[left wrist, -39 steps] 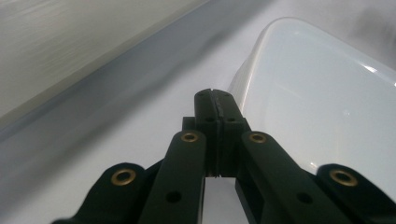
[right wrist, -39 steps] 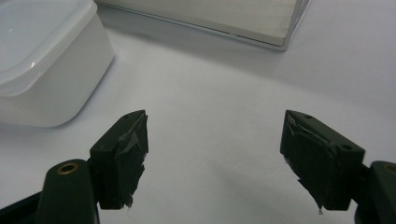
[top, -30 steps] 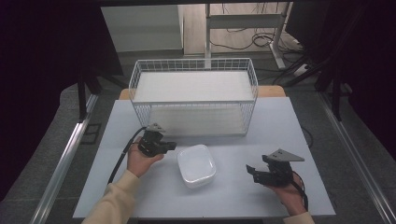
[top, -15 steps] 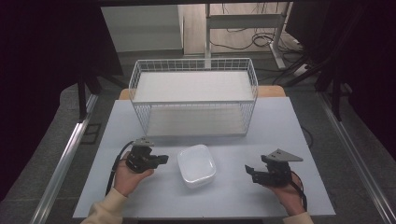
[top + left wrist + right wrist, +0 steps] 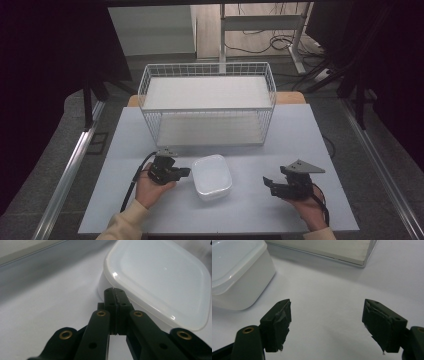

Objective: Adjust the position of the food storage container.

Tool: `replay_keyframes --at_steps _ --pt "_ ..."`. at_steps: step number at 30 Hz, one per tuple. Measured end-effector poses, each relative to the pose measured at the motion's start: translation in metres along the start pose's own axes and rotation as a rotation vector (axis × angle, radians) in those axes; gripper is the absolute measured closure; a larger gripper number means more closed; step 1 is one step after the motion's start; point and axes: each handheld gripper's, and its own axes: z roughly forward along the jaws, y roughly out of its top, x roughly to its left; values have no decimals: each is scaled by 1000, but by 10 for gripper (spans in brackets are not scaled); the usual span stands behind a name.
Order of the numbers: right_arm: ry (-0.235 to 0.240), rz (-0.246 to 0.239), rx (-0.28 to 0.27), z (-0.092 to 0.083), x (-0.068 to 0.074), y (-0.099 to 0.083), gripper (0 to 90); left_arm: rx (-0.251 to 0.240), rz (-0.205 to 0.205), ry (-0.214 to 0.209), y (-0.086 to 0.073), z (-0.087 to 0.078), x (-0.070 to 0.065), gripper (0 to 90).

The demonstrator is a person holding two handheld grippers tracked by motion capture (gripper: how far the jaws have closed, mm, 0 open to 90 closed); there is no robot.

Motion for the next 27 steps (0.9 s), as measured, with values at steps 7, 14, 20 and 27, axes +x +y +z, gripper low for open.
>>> replay_keyframes --at_steps 7,14,20,27 --pt "-1 2 2 0 0 0 234 1 1 -12 9 12 -3 897" --pt "0 -2 3 0 0 0 234 -8 -16 -29 13 16 -2 897" --pt "-2 -6 3 0 0 -1 233 -31 -1 -24 9 5 -3 894" --pt "5 -17 0 -1 2 0 230 -112 -39 -10 -11 -28 -4 835"
